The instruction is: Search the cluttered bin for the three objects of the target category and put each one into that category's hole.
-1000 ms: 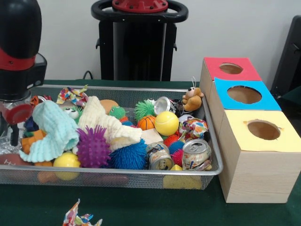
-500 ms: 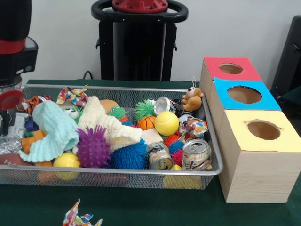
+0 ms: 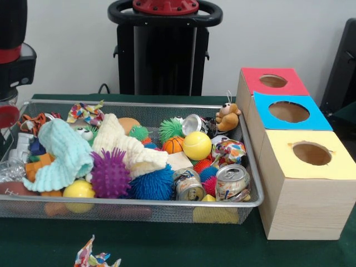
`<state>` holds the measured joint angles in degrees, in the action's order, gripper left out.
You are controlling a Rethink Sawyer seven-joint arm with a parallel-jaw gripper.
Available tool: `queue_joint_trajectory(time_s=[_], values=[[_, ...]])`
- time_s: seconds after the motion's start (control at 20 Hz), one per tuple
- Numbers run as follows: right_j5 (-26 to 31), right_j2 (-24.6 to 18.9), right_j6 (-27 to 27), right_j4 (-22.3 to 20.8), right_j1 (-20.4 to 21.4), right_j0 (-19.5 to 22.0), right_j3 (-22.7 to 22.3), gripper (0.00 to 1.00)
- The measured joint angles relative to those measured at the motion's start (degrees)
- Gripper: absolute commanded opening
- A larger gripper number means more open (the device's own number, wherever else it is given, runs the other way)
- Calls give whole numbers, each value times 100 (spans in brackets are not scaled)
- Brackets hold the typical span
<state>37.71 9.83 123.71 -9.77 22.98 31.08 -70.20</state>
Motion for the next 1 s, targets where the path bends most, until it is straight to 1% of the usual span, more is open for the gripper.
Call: queue_joint_trajectory(time_s=[0.45, 0.7, 1.0], values=[[0, -23, 0, 4, -4, 4, -156, 100], [0, -117, 0, 13, 4, 5, -398, 100], [-5, -241, 0, 12, -15, 15, -520, 100]])
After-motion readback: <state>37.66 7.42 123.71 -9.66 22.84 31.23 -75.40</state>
